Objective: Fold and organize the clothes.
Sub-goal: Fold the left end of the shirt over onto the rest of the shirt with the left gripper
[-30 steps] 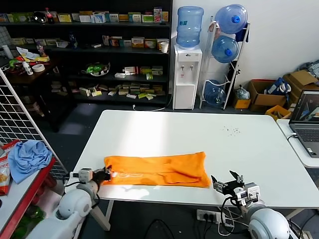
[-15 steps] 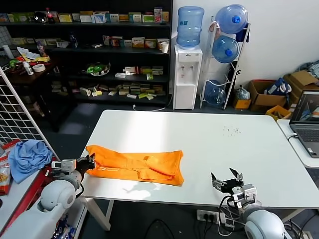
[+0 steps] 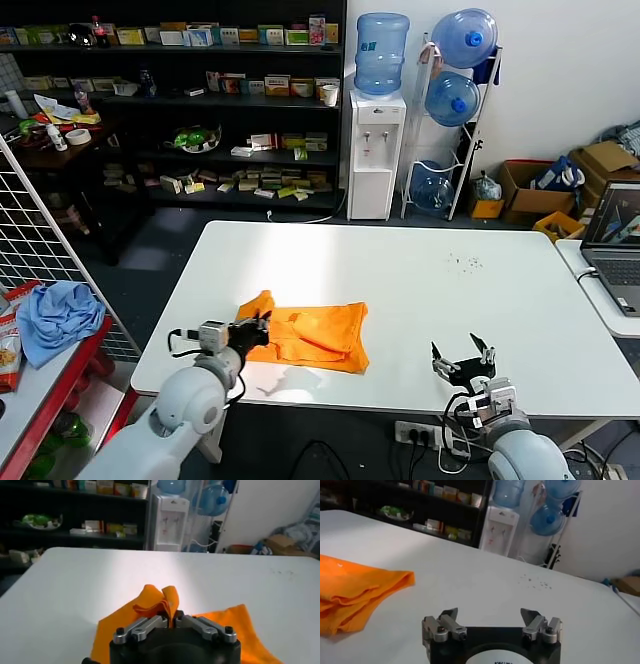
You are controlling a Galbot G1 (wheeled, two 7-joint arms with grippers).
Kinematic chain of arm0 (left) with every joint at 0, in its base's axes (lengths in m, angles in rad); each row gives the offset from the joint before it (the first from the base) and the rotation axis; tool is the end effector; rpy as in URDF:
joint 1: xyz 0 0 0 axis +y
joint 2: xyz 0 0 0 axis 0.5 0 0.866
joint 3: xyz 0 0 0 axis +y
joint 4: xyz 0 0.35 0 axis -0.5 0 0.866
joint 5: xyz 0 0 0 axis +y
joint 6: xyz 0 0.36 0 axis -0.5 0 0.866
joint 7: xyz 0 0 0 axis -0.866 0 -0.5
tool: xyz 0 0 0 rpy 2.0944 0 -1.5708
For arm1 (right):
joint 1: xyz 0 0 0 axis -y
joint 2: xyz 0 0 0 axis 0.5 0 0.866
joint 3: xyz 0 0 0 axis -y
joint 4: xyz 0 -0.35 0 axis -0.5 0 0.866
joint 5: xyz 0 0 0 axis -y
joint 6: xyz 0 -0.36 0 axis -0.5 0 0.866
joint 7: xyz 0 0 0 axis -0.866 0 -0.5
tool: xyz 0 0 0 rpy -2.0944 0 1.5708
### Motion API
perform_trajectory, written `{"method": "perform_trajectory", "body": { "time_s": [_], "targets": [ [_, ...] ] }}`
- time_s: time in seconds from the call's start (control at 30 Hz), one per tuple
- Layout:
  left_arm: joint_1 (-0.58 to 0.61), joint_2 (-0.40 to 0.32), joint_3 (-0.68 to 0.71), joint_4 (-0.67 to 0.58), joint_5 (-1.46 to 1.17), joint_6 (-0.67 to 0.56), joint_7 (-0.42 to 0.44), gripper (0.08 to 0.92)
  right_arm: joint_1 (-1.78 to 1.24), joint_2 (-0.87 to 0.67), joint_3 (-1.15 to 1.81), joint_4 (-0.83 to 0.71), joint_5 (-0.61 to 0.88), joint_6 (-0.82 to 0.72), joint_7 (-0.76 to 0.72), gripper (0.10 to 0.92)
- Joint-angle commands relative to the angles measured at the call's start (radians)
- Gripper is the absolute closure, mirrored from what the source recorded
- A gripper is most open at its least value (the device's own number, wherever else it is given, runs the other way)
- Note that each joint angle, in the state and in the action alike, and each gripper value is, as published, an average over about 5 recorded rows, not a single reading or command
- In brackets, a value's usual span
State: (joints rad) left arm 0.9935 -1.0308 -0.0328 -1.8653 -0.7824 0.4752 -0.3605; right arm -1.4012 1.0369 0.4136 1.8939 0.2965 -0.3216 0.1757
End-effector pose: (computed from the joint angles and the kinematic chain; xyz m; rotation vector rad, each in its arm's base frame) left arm 0.3192 -0.0130 -0.2773 -0.3748 -2.6242 0.0841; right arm 0.2413 -0.0877 -0.3258 0.0868 -2.7226 0.3467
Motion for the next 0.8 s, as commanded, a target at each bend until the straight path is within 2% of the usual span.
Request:
{"method": "perform_trajectory", "body": {
  "time_s": [0.03, 0.17, 0.4, 0.6, 0.8],
  "targets": [
    [-0.128, -0.23, 0.188, 0.114, 0.015, 0.004, -0.012, 0.867, 0.003, 0.018, 0.005, -0.021, -0.034, 0.025, 0.005, 0.203],
    [-0.141, -0.28, 0.212, 0.157, 0.034, -0.001, -0.002, 0.867, 0.012, 0.015, 0.003, -0.025, -0.028, 0.02, 0.005, 0.203],
    [-0.126, -0.301, 0.242, 0.183, 0.07, -0.071, 0.046, 0.841, 0.031, 0.013, -0.007, -0.038, -0.021, 0.013, 0.005, 0.203],
    [-0.097, -0.274, 0.25, 0.176, 0.078, -0.239, 0.111, 0.68, 0.046, 0.015, -0.022, -0.041, -0.021, 0.005, 0.008, 0.203],
    [-0.066, -0.214, 0.2, 0.105, 0.085, -0.342, 0.112, 0.506, 0.051, 0.016, -0.034, -0.036, -0.021, -0.001, 0.011, 0.203]
  ]
}}
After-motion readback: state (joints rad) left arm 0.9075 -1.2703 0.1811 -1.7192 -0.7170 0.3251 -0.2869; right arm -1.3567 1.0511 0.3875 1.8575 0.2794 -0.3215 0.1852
